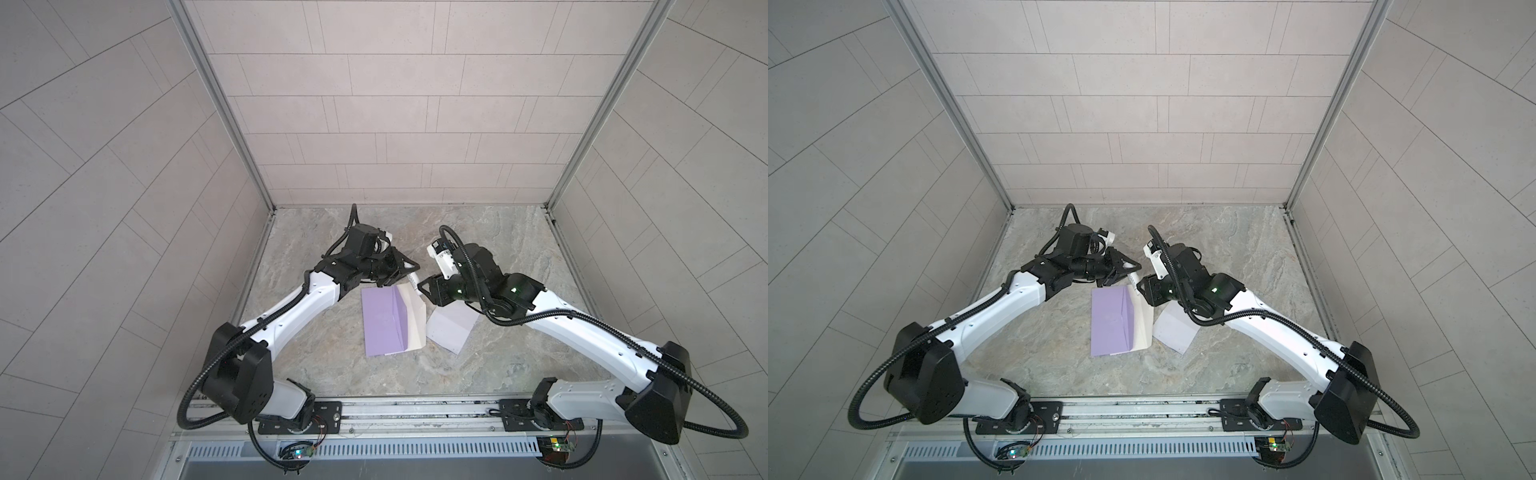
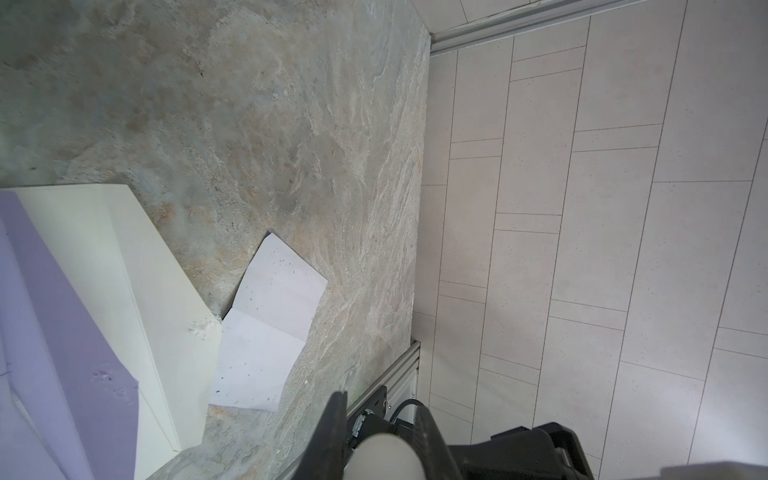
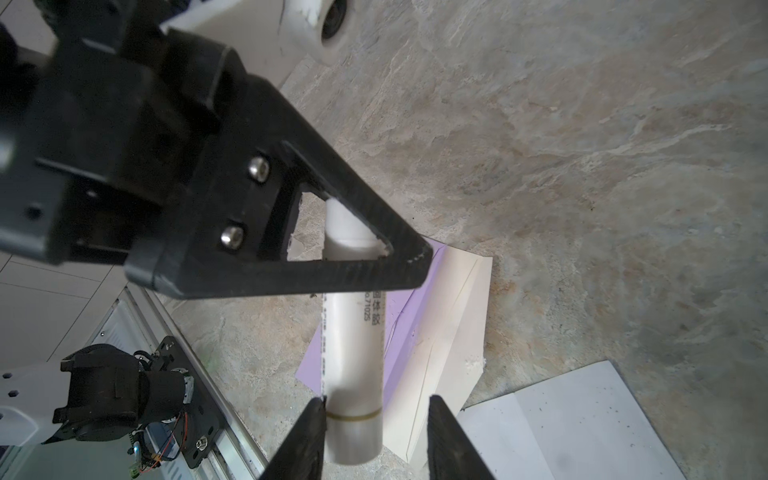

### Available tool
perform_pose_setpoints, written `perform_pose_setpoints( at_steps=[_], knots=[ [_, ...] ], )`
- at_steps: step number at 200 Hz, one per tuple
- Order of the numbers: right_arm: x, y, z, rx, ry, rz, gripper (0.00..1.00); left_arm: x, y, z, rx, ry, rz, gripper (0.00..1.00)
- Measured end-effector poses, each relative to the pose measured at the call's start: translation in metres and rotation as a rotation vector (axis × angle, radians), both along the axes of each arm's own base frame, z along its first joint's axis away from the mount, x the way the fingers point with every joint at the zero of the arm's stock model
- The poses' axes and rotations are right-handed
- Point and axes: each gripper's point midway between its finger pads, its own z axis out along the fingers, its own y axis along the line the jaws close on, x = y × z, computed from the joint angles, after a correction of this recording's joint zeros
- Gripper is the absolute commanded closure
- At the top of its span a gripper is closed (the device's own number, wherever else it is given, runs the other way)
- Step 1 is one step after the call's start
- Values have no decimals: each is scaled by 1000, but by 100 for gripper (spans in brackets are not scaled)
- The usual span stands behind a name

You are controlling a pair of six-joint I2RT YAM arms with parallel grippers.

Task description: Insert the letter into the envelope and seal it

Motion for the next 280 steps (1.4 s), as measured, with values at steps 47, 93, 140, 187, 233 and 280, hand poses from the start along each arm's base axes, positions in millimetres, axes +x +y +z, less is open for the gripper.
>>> perform_pose_setpoints(
  at_steps=[47,93,140,187,233,280],
  knots=[
    [-6,14,-12,-12,26,42,64,-1,-1,-1,5,2,-2,100],
    [-9,16,-19,-13,41,36,100,-2,3,-7,29,19,8,100],
    [-6,11,-22,138,118,40,100,-1,3,-8,36,6,9,100],
    [-2,5,-19,466,269,87,100,3,-2,1,-78,-121,-25,100],
    [-13,10,10,599,267,201,100,-16,2,40,-236,-290,-88,100],
    [-22,10,36,655,215,269,63,-30,5,72,-296,-405,-142,100]
  ],
)
